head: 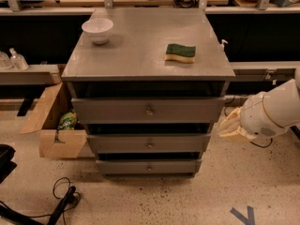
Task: Close top drawer
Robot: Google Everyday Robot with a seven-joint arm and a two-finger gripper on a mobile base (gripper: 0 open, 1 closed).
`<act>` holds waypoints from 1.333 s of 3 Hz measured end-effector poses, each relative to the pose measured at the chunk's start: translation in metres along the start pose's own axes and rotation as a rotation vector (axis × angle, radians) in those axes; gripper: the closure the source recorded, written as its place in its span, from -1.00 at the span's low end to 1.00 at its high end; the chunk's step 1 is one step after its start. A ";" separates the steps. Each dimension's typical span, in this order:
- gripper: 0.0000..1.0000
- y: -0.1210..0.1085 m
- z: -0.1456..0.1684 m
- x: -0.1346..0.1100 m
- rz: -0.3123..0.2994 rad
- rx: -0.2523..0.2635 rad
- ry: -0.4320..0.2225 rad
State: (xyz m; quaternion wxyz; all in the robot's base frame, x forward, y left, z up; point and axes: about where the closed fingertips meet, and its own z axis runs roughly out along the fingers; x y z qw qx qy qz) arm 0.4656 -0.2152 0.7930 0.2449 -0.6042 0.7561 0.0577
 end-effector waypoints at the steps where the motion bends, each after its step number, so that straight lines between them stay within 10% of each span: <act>1: -0.31 0.001 0.001 -0.001 -0.002 -0.002 0.000; 3: -1.00 0.001 0.002 -0.003 -0.006 -0.004 0.000; 4: -1.00 0.001 0.002 -0.003 -0.006 -0.004 0.000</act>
Offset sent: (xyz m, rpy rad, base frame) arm -0.0002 0.0012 -0.0002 -0.0003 0.0006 0.0026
